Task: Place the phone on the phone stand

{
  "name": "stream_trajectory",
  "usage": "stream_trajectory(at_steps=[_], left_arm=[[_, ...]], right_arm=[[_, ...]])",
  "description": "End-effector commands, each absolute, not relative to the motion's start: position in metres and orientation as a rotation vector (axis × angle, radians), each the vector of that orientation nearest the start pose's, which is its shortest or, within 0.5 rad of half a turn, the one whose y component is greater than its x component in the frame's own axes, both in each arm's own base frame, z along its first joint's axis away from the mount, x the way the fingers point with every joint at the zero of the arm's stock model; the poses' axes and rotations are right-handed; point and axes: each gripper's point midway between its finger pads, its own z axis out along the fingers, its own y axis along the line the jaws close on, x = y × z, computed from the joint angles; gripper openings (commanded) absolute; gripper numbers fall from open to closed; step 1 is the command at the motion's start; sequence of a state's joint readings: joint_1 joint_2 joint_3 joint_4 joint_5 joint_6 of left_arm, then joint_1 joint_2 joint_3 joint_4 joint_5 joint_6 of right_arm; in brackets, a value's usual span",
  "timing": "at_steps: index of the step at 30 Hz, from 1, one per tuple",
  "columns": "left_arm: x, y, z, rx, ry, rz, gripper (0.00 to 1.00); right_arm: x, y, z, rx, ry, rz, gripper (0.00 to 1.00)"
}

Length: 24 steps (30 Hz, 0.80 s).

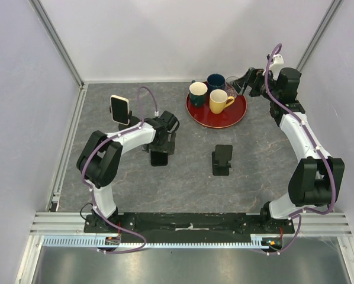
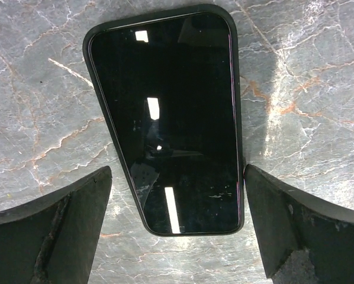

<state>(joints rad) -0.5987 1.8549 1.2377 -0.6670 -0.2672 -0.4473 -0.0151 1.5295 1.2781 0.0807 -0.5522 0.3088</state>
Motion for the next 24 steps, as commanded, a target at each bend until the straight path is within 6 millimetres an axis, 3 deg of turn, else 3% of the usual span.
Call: stream_trajectory(at_steps=[1,8,15,24], left_arm=[[0.329,-0.184,0.032,0.182,2.735,0.114,0.99],[0.326,-0.191,0.016,0.182,2.798,0.064,1.0],[0.321,-0.18,0.005,0.143,2.856,0.027,0.99],[0.311,-0.166,-0.007,0.243,2.904,0.029,0.86]], right_arm=[[0.468,0.095,0.328,-0.183,1.686,0.656,0.98],[0.469,0.094,0.326,-0.183,1.689,0.644,0.98],[0.472,0.092,0.325,-0.168,1.695,0.634,0.98],[0.472,0.09,0.325,-0.167,1.733,0.597,0.98]])
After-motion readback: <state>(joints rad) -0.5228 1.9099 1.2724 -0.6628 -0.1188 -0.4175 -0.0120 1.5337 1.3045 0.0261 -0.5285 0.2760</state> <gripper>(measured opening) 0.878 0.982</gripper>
